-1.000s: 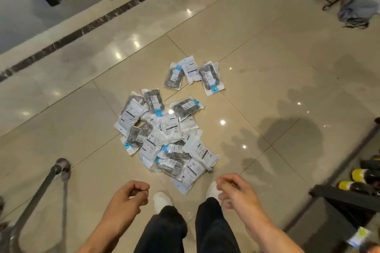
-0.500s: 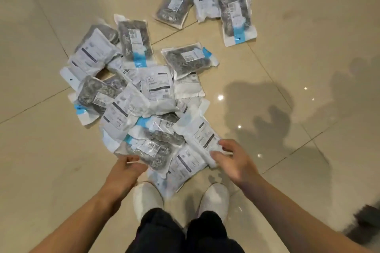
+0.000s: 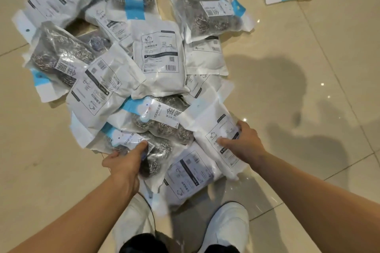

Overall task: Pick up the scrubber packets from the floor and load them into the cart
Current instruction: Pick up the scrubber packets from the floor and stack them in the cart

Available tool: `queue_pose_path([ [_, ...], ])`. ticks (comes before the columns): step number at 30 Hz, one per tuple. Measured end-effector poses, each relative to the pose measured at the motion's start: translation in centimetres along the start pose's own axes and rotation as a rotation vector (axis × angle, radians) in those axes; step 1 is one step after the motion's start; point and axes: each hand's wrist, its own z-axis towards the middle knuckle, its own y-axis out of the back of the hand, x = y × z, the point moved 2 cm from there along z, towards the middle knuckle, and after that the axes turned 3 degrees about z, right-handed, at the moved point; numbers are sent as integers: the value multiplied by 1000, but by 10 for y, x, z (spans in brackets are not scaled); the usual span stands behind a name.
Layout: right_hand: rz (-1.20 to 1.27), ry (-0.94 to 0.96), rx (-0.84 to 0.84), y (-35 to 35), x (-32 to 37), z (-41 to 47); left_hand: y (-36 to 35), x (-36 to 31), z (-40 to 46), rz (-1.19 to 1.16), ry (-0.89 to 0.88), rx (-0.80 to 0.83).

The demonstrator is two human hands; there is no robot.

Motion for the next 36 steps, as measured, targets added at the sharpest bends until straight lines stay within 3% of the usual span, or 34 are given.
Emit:
queue_pose_path([
  [6, -21, -64, 23, 0, -10, 6, 3, 5, -1, -59, 15, -97],
  [14, 63, -24, 40, 18, 5, -74, 44, -14, -60, -34, 12, 95],
  [19, 238, -49, -11, 71, 44, -178, 119, -41, -159, 51, -57, 279],
  [27, 339, 45, 24, 193, 137, -412, 285, -152, -387, 288, -292, 582],
  [36, 449, 291, 18, 281, 223, -662, 449, -238, -578, 253, -539, 626],
])
